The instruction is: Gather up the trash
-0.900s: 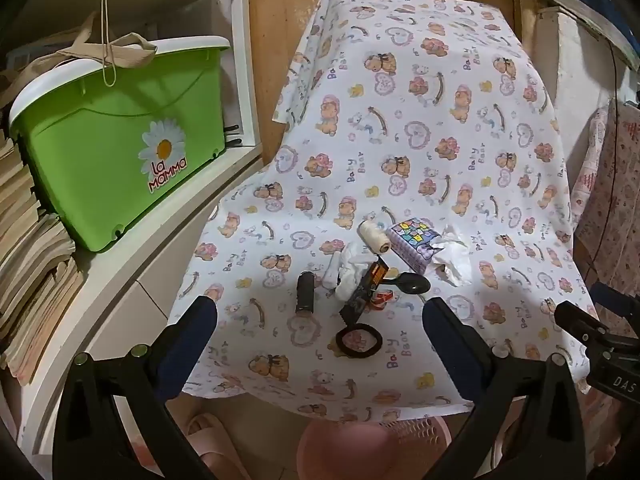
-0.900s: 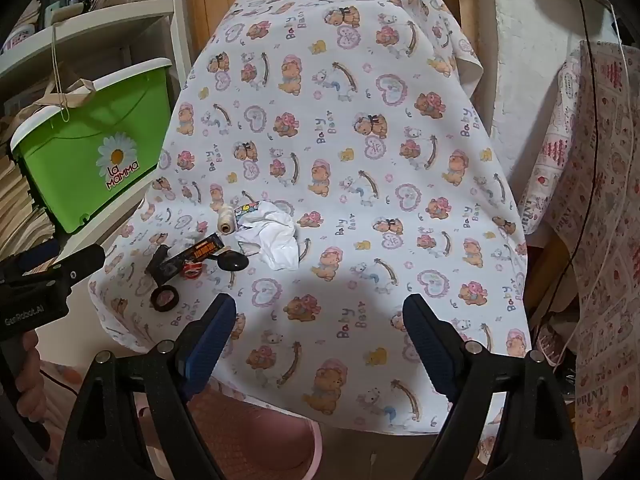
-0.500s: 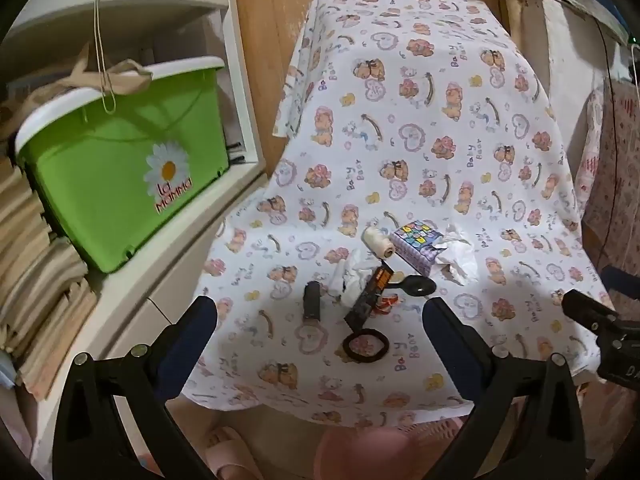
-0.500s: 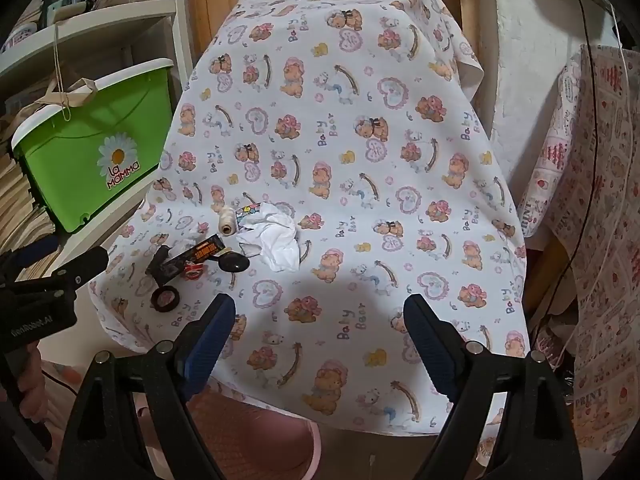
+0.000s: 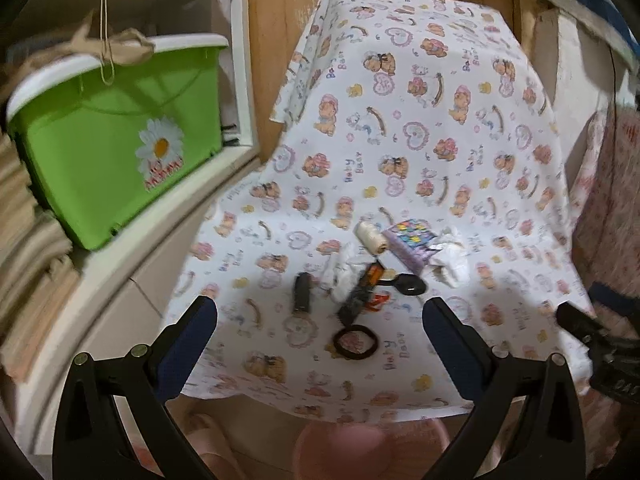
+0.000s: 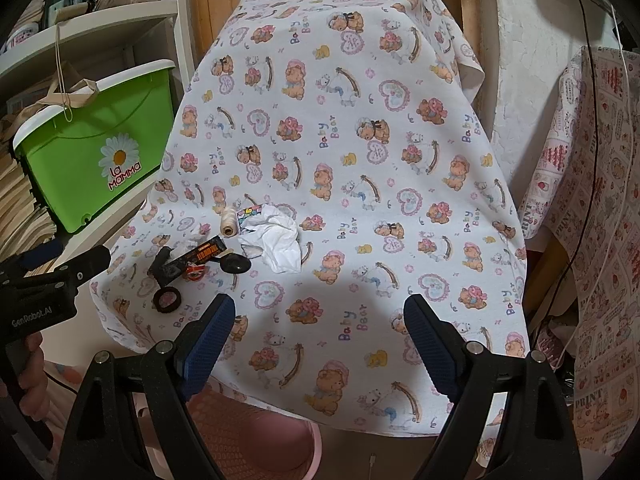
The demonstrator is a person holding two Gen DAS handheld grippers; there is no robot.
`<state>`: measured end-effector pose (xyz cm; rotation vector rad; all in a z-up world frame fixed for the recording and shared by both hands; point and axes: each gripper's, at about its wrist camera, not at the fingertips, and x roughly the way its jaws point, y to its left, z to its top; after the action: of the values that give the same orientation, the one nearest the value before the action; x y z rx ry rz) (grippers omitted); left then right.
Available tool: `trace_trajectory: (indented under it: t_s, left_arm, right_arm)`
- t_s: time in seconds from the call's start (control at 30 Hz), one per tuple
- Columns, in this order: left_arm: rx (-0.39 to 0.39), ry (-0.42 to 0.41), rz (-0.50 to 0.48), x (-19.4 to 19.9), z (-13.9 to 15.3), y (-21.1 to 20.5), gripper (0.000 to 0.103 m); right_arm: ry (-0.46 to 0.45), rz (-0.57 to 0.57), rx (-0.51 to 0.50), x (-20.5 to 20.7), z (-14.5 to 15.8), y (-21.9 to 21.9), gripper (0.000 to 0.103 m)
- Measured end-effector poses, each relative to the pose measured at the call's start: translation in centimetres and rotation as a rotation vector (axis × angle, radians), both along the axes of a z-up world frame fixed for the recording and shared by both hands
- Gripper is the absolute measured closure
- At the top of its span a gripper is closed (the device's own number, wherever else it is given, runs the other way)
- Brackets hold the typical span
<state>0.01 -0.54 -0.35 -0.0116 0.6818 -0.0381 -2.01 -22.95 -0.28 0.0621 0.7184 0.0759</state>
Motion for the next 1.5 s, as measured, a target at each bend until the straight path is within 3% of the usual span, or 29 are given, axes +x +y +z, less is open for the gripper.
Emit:
trace_trajectory:
  t_s: [0.1,0.27,0.8,1.5]
  left_arm:
    - [-0.032,-0.019,-0.016,-0.2,0.2,0.2,0.004]
    - [0.048,-0.078,-0.029,-1.0,0.6,-1.1,0.003]
    - [0.005,-0.052,-0.032,-0.7,0.5,-0.9,0.001]
    - [0.013,-0.026,-0.022,-0.3,-0.2,-0.9,0.001]
  right_arm:
    - [-0.002,0.001,0.000,0.0,0.0,0.0,0.015]
    - [-0.004,0.003,-0.003,-0.1,0.1,0.0,0.015]
    - [-0.027,0.028,-0.045,-0.6,0.3,0.9,0.015]
    - [-0.008,0.014,-0.012,-0.3,0.2,0.2,0.015]
